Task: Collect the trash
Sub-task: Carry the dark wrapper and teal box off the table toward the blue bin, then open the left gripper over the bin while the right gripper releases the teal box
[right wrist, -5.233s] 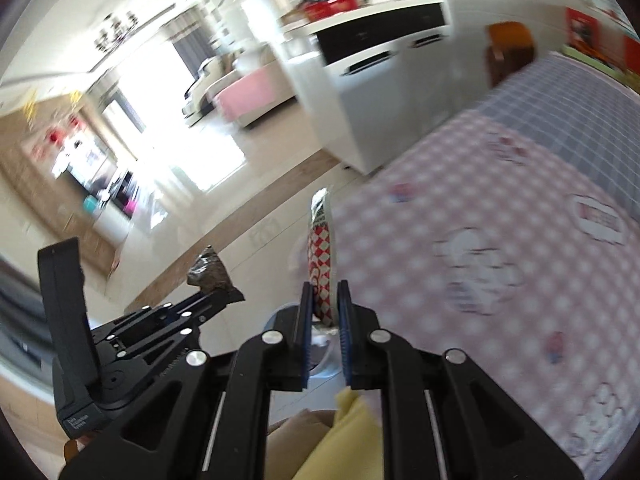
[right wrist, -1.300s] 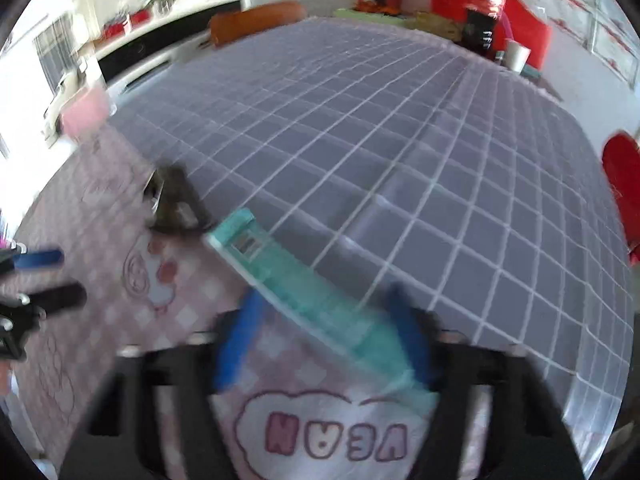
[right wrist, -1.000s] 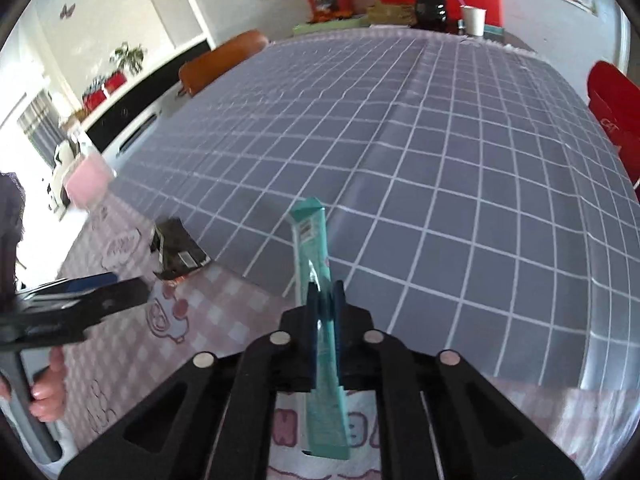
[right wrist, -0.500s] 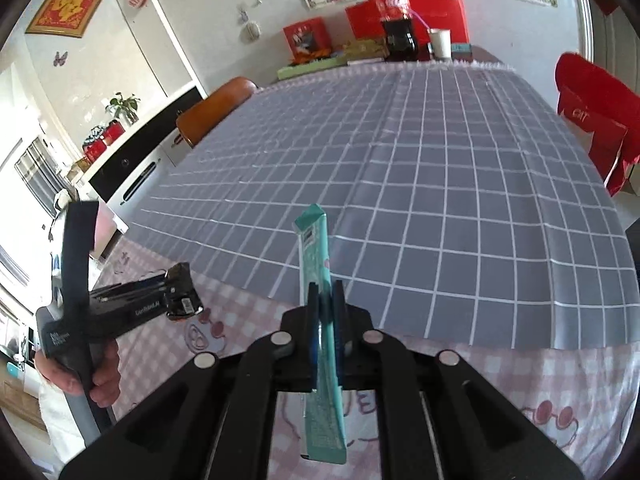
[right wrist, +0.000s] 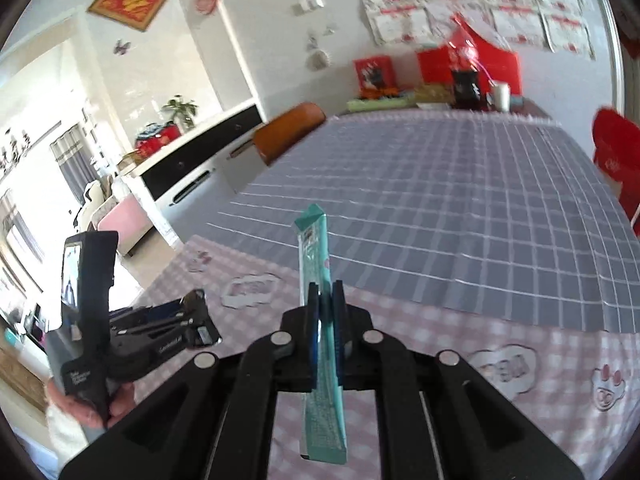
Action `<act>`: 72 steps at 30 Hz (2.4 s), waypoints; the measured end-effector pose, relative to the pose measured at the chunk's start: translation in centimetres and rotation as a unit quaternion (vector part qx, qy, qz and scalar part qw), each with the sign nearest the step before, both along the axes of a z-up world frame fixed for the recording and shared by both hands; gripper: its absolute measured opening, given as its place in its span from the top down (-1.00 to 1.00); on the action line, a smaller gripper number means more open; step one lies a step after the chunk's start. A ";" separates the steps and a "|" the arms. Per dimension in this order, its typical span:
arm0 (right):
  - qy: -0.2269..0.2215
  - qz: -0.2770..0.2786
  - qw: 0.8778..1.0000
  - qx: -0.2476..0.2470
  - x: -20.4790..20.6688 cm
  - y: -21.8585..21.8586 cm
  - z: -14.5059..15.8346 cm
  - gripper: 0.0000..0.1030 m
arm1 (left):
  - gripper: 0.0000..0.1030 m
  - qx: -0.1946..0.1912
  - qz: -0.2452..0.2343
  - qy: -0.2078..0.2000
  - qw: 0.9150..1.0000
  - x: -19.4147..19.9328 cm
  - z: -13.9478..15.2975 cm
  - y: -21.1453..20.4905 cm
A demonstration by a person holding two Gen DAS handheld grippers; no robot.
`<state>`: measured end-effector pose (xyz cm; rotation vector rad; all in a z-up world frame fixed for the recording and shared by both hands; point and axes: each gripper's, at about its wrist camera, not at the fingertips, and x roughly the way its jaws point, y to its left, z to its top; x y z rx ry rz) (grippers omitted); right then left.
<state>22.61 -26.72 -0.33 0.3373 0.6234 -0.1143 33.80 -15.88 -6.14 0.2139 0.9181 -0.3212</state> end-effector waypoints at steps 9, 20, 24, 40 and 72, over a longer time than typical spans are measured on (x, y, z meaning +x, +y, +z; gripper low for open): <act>-0.018 0.101 0.995 -0.001 2.9 12.7 0.9 0.87 | 0.42 0.006 0.098 -0.018 0.995 -1.8 0.5 12.2; -0.013 0.239 0.971 0.014 6.5 29.4 0.5 0.87 | 0.42 0.004 0.236 -0.024 0.971 -5.3 0.6 28.2; -0.001 0.289 0.957 0.013 7.6 35.8 -0.1 0.87 | 0.42 0.003 0.286 -0.013 0.958 -6.7 -0.3 33.2; 0.073 0.374 0.925 -0.011 8.3 48.1 -6.6 0.87 | -0.47 0.012 0.406 0.037 0.913 -9.0 -6.4 44.7; 0.146 0.416 0.898 -0.022 7.3 53.4 -10.6 -0.30 | -0.47 -0.016 0.453 0.018 0.891 -16.0 -8.0 47.5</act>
